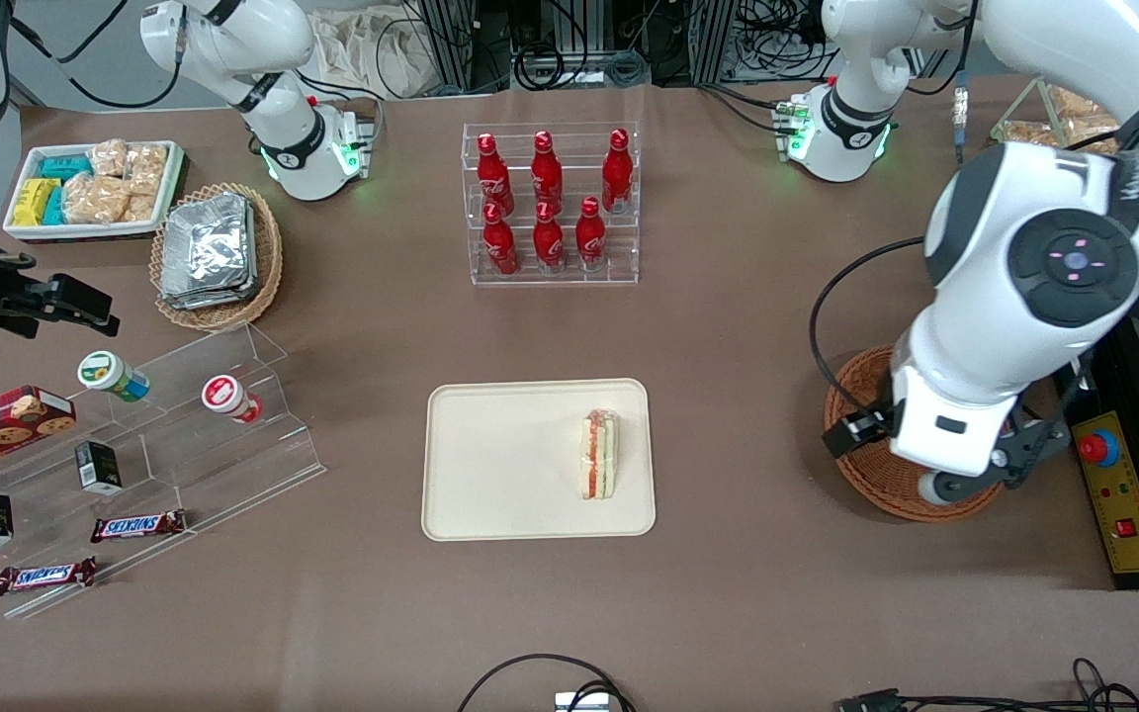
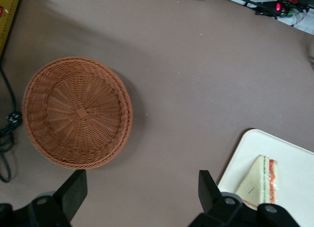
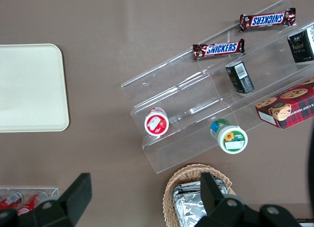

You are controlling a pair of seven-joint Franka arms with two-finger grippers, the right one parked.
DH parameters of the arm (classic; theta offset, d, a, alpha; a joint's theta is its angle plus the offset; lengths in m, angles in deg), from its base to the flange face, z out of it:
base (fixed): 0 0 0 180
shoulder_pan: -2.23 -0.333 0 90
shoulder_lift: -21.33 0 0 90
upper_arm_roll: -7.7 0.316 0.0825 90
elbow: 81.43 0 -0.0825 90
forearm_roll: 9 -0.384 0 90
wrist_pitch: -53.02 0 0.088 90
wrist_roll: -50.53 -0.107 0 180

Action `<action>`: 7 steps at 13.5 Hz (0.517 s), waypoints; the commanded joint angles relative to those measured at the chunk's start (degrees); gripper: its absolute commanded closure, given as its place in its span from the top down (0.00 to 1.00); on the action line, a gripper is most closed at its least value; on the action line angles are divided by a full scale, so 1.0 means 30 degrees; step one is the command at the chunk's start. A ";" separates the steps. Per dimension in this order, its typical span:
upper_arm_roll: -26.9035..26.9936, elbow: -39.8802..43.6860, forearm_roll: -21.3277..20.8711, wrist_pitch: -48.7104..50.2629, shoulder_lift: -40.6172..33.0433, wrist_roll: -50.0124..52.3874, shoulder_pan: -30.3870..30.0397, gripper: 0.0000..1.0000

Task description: Place sandwich from basket to tray

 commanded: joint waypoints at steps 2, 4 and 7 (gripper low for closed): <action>-0.0040 -0.2863 0.0405 0.0235 -0.2410 -0.2211 -0.1217 1.00; 0.0253 -0.4005 0.0608 0.0206 -0.3552 -0.4228 -0.1918 1.00; 0.2092 -0.6259 0.2332 0.0089 -0.6097 -0.8445 -0.2273 1.00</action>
